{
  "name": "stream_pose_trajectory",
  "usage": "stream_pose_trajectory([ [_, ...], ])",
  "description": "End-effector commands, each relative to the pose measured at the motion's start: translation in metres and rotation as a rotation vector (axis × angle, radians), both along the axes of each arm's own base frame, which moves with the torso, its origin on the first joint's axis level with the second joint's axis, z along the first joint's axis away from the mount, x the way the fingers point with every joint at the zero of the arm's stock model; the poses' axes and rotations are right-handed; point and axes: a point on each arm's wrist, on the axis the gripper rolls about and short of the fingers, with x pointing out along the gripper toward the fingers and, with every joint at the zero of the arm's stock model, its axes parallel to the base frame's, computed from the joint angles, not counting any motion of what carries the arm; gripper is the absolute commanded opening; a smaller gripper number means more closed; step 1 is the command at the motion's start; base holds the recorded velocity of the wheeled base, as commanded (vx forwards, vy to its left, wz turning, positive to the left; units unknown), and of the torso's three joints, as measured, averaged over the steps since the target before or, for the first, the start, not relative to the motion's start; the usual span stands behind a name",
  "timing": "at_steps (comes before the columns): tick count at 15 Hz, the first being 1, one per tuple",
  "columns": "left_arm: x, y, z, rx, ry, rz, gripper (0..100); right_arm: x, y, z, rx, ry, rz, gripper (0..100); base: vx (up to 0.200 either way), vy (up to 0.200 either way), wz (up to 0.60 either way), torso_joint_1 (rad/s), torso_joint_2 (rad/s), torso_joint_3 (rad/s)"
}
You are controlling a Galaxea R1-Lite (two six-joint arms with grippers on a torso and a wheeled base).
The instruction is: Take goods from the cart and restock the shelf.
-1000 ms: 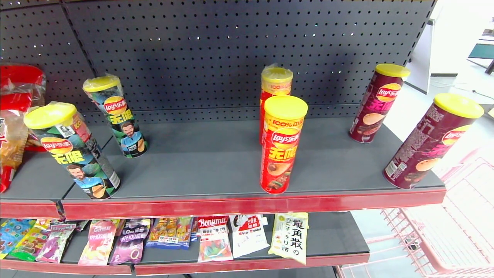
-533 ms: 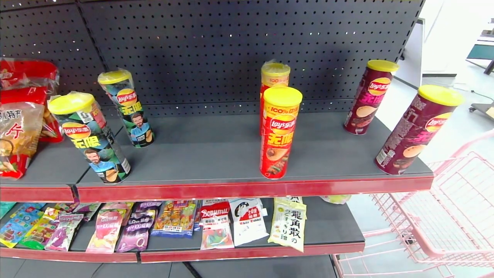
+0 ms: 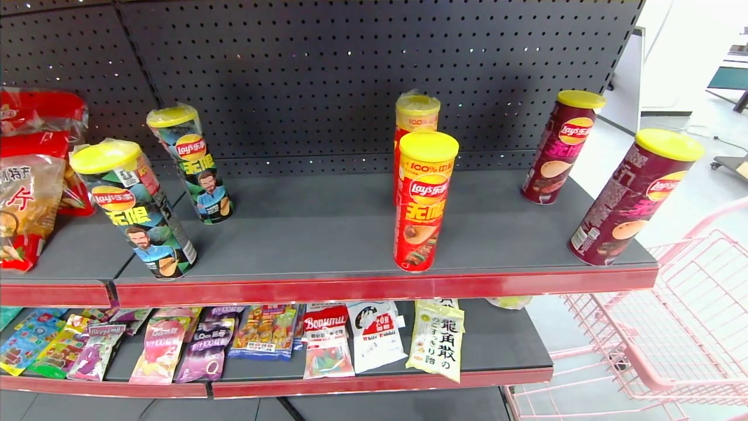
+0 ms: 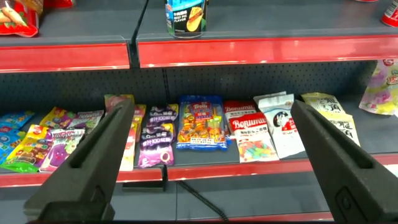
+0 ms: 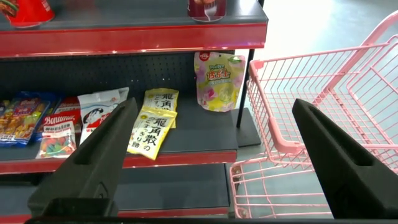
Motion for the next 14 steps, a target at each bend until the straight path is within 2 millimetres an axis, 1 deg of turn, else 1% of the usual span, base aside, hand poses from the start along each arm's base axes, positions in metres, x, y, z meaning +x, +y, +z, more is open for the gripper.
stream_pose_trajectory([
  [1, 0.0001, 0.0, 0.0, 0.0, 0.001, 0.0, 100, 0.0, 0.0, 0.0, 0.001, 0.0, 0.0, 100, 0.0, 0.0, 0.0, 0.0, 0.0, 0.0],
  [3, 0.0001, 0.0, 0.0, 0.0, 0.001, 0.0, 100, 0.0, 0.0, 0.0, 0.001, 0.0, 0.0, 100, 0.0, 0.0, 0.0, 0.0, 0.0, 0.0],
  [6, 0.0001, 0.0, 0.0, 0.0, 0.001, 0.0, 100, 0.0, 0.0, 0.0, 0.001, 0.0, -0.001, 100, 0.0, 0.0, 0.6, 0.001, 0.0, 0.002],
  [12, 0.0001, 0.0, 0.0, 0.002, 0.001, 0.0, 100, 0.0, 0.0, 0.0, 0.005, 0.0, -0.001, 100, 0.0, 0.0, 0.0, 0.0, 0.0, 0.0],
  [14, 0.0001, 0.0, 0.0, 0.002, 0.001, 0.0, 100, 0.0, 0.0, 0.0, 0.007, 0.0, -0.001, 100, 0.0, 0.0, -0.6, 0.005, 0.0, 0.002],
])
